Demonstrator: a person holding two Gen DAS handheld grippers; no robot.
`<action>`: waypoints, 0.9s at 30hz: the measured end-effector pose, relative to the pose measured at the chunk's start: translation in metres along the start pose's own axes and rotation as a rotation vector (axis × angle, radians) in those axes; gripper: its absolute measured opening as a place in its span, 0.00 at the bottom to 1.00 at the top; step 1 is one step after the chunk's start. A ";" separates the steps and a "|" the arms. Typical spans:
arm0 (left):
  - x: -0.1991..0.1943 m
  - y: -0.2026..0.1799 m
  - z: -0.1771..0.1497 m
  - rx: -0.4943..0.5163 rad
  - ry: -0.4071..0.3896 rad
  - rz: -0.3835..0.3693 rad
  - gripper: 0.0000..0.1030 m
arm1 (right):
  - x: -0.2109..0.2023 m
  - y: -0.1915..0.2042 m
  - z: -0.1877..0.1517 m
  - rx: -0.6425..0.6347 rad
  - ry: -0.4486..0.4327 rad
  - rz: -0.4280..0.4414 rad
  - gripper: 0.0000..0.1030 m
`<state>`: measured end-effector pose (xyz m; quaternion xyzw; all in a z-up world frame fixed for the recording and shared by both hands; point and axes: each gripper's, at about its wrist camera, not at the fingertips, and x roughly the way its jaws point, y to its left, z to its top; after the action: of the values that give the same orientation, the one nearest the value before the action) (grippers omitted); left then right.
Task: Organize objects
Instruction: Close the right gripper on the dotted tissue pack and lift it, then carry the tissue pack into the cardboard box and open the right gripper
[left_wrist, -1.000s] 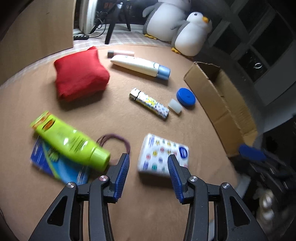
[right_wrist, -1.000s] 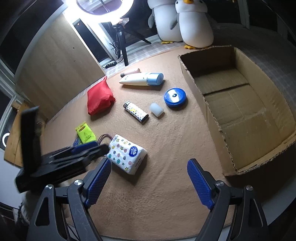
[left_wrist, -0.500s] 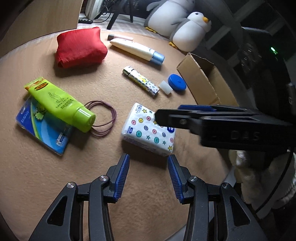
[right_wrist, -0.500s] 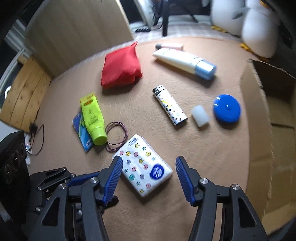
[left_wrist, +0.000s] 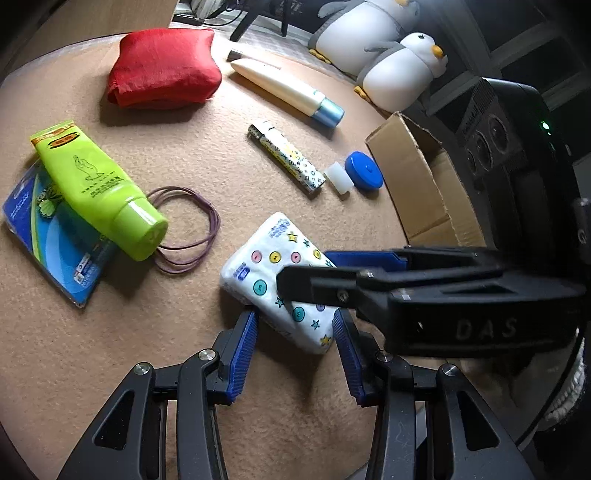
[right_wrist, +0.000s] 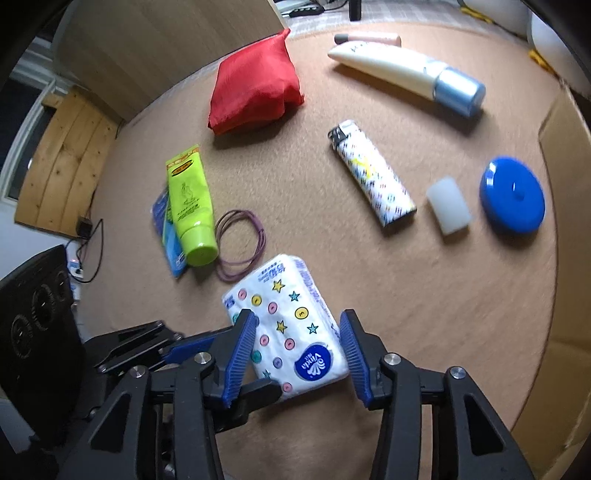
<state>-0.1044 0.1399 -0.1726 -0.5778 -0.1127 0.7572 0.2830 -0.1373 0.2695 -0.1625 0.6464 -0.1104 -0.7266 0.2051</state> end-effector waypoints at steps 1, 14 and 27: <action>0.001 -0.001 -0.001 0.004 0.001 0.001 0.44 | -0.001 -0.002 -0.003 0.013 0.000 0.011 0.42; -0.018 -0.034 0.011 0.092 -0.030 0.009 0.42 | -0.035 -0.007 -0.026 0.127 -0.138 0.053 0.41; -0.012 -0.155 0.052 0.312 -0.076 -0.066 0.42 | -0.147 -0.061 -0.046 0.219 -0.360 -0.040 0.41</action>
<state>-0.1049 0.2677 -0.0692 -0.4937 -0.0235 0.7771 0.3895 -0.0893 0.3936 -0.0632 0.5266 -0.2110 -0.8179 0.0961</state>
